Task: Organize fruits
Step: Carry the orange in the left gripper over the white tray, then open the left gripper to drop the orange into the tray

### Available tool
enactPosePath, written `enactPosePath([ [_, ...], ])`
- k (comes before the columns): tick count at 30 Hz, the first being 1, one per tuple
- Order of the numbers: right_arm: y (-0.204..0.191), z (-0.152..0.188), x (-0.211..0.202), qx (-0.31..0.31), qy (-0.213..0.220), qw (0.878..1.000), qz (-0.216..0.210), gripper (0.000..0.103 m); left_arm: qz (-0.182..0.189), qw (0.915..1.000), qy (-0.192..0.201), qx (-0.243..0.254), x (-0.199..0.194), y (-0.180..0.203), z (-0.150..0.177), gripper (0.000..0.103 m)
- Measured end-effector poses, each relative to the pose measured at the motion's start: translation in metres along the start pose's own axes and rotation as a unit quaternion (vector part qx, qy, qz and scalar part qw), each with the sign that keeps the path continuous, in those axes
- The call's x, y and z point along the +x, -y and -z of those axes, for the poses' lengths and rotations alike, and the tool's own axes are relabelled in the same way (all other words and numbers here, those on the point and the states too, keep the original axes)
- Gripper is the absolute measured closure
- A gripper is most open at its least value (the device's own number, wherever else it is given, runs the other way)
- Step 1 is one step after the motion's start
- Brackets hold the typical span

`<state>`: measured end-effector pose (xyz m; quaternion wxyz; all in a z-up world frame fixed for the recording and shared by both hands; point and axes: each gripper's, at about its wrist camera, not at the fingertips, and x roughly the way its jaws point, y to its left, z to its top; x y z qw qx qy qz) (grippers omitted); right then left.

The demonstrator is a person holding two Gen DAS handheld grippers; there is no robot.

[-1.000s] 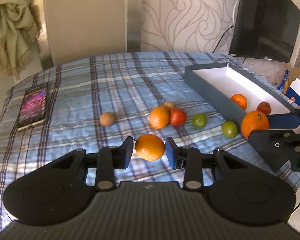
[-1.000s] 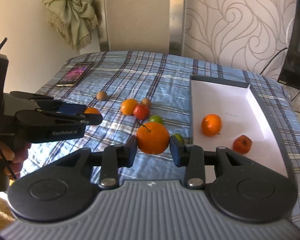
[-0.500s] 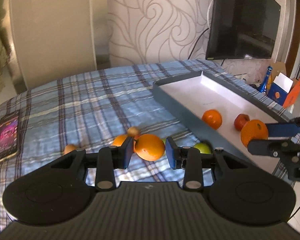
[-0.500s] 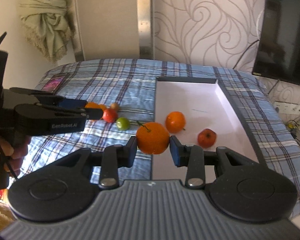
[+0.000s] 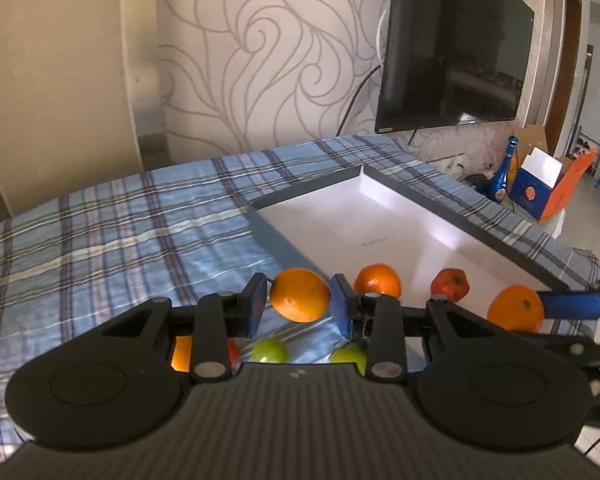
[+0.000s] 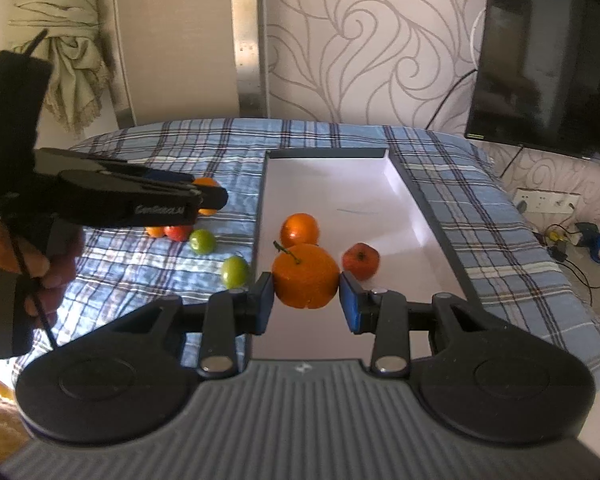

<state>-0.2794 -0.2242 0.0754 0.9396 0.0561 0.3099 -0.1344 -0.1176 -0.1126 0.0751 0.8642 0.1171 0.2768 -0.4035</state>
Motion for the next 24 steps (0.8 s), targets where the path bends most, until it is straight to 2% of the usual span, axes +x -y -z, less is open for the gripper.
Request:
enactPosePath([
  [13,0.013,0.004,-0.009,0.008,-0.003,0.999,0.036,0.065,0.034,0.9993,-0.010,0.007,0.049,0.024,-0.018,0.062],
  [24,0.016,0.007,-0.012,0.021,-0.008,0.998,0.057,0.065,0.042,0.9987,-0.025,0.018,0.090,0.040,-0.031,0.062],
])
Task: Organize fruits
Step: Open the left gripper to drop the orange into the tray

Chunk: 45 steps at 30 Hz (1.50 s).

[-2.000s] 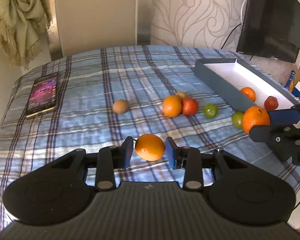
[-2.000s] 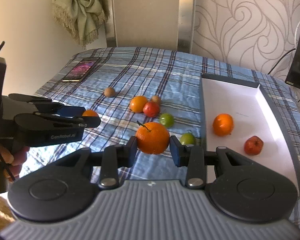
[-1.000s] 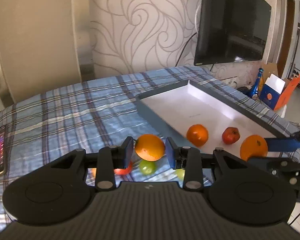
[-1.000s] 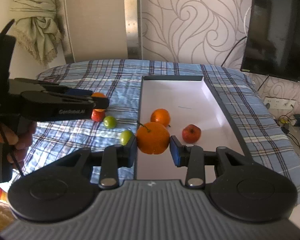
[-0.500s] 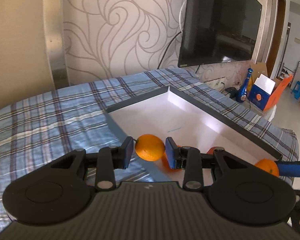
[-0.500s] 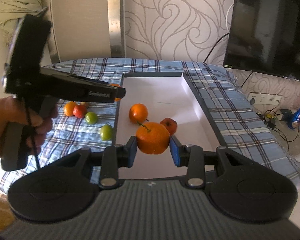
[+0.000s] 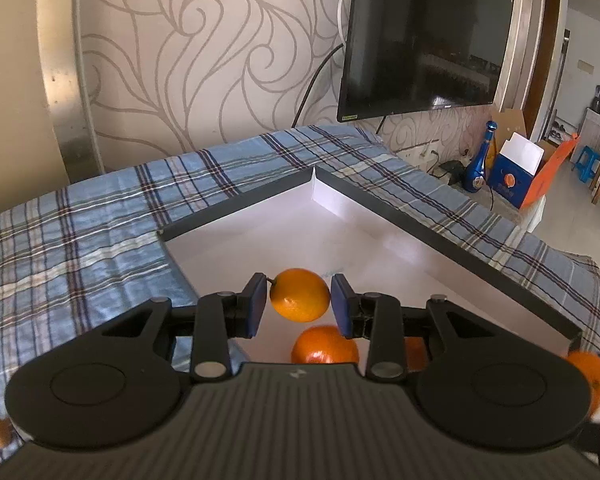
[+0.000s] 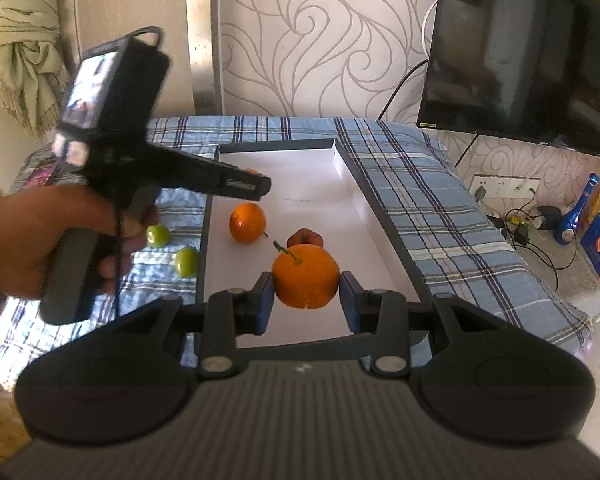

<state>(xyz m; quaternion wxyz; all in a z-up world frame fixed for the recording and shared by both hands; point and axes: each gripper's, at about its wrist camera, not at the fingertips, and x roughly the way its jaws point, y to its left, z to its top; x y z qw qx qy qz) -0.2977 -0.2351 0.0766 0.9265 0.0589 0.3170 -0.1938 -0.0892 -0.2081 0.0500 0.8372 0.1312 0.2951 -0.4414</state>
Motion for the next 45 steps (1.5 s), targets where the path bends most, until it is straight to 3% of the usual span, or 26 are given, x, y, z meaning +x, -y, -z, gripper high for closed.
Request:
enactPosePath([
  [12,0.001,0.002,-0.004,0.007,-0.005,1.000,0.012,0.065,-0.012,0.9996,-0.023,-0.007,0.038,0.003,-0.017,0.062],
  [19,0.001,0.002,-0.004,0.007,-0.005,1.000,0.011,0.065,-0.023,0.9996,-0.018,0.007,0.040,0.008,-0.022,0.061],
  [31,0.003,0.003,-0.003,0.014,-0.001,1.000,-0.004,0.065,-0.018,0.9997,0.000,0.014,0.015,0.016,-0.025,0.054],
  [45,0.007,-0.004,0.012,0.025,0.006,0.999,-0.028,0.064,-0.042,0.9984,0.034,0.016,-0.043,0.010,-0.019,0.042],
])
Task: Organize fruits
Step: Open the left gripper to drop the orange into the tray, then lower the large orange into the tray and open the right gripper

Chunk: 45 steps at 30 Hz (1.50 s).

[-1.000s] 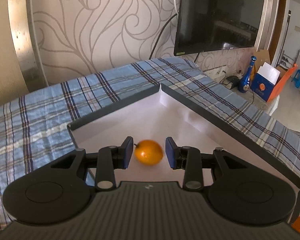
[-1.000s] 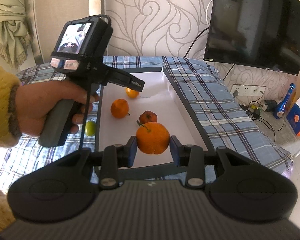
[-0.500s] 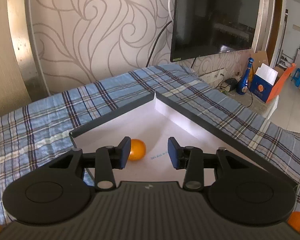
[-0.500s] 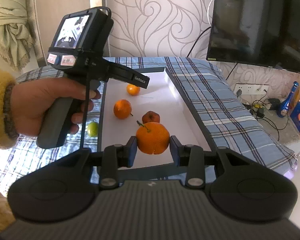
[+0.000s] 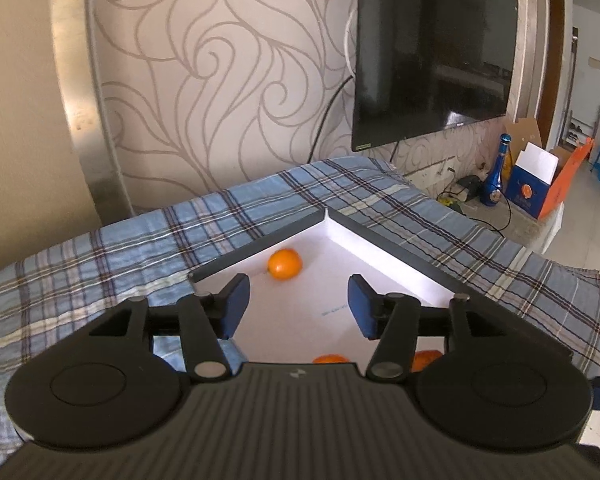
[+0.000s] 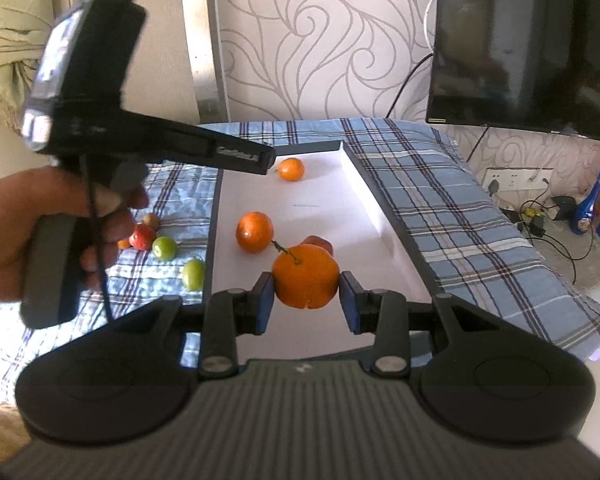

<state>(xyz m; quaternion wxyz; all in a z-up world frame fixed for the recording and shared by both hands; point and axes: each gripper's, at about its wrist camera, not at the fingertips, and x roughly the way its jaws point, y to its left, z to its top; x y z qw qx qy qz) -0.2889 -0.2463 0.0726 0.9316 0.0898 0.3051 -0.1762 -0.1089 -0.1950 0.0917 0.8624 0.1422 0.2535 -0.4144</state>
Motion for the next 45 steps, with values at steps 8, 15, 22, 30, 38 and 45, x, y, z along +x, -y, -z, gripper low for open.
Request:
enactPosePath([
  [8,-0.009,-0.003,0.005,-0.009,0.005,1.000,-0.021,0.064,-0.015,0.9994,-0.004,-0.029,-0.027,-0.018,0.014,0.040],
  [15,-0.014,-0.004,0.007,-0.011,0.002,1.000,-0.029,0.064,-0.022,0.9989,-0.001,-0.041,-0.053,-0.031,0.033,0.040],
  [22,-0.014,0.000,0.009,-0.010,-0.009,1.000,-0.028,0.064,-0.020,0.9985,-0.018,-0.048,-0.076,-0.031,0.071,0.039],
  [30,-0.006,0.004,0.015,-0.003,-0.026,0.999,-0.020,0.064,-0.026,0.9970,-0.033,-0.065,-0.086,-0.037,0.090,0.039],
  [38,-0.004,0.005,0.026,-0.004,-0.035,0.999,-0.019,0.064,-0.046,0.9950,-0.046,-0.076,-0.093,-0.044,0.102,0.039],
  [45,0.000,0.003,0.033,-0.003,-0.035,0.999,-0.016,0.064,-0.056,0.9944,-0.044,-0.078,-0.099,-0.047,0.103,0.039],
])
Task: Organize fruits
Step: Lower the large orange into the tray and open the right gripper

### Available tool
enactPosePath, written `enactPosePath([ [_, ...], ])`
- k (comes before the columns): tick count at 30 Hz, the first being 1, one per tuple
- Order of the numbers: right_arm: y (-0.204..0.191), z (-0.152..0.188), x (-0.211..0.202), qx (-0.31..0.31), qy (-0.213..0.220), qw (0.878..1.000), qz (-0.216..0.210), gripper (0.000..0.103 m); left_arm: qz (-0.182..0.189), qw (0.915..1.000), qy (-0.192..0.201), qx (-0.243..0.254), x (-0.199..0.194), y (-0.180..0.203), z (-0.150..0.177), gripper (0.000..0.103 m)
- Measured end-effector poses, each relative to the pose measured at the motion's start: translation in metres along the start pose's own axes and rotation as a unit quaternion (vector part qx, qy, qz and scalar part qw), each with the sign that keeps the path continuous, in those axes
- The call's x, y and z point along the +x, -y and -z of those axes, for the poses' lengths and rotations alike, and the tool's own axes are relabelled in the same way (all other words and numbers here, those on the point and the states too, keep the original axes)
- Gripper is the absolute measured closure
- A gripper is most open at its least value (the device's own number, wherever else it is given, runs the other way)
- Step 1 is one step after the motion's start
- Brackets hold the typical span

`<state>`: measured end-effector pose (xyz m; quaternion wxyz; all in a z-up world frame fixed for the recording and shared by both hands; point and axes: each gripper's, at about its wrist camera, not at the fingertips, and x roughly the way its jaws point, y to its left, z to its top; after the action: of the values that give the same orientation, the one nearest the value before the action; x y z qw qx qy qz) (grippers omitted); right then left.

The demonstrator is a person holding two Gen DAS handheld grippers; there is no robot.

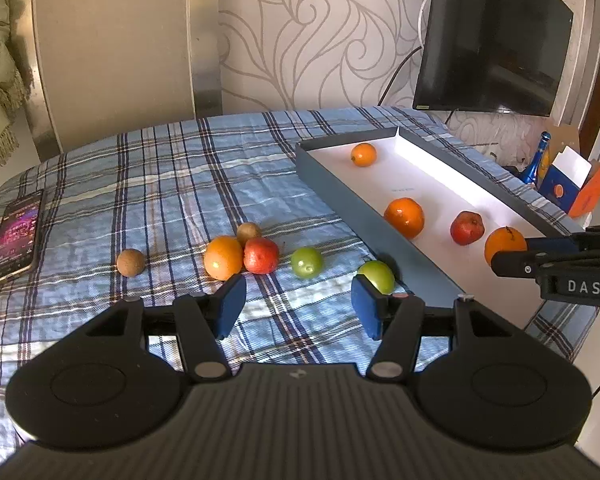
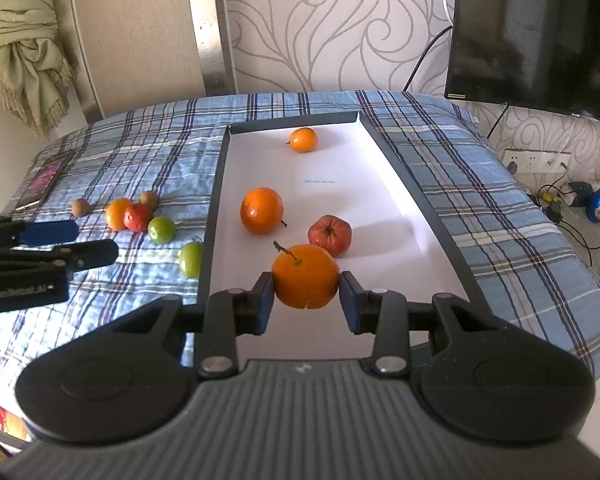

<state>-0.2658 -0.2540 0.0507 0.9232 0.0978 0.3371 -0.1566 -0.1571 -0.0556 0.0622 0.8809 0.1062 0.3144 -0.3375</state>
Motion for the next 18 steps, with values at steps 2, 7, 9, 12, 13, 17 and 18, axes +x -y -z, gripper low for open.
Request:
enactPosePath([
  [2,0.001,0.000,0.003,-0.001,-0.002,1.000,0.002,0.064,-0.002,1.0000,0.001,0.001,-0.001,0.000,0.000,0.039],
  [7,0.006,0.001,0.009,-0.007,-0.004,1.000,0.009,0.064,-0.004,1.0000,0.001,0.001,-0.003,0.001,0.002,0.036],
  [9,0.011,0.002,0.013,-0.007,-0.008,1.000,0.015,0.064,-0.004,1.0000,0.001,0.001,-0.004,0.002,0.002,0.036],
  [12,0.015,0.003,0.016,-0.008,-0.012,1.000,0.017,0.064,-0.003,1.0000,-0.001,0.001,-0.005,0.003,0.004,0.035],
  [13,0.016,0.003,0.016,-0.011,-0.010,1.000,0.020,0.063,-0.003,1.0000,-0.002,0.001,-0.005,0.003,0.005,0.035],
  [17,0.016,0.003,0.015,-0.015,-0.001,0.999,0.032,0.063,-0.004,1.0000,-0.003,0.000,-0.007,0.003,0.007,0.035],
  [18,0.016,0.002,0.014,-0.014,0.001,0.999,0.033,0.063,-0.005,1.0000,-0.003,0.000,-0.007,0.003,0.007,0.035],
])
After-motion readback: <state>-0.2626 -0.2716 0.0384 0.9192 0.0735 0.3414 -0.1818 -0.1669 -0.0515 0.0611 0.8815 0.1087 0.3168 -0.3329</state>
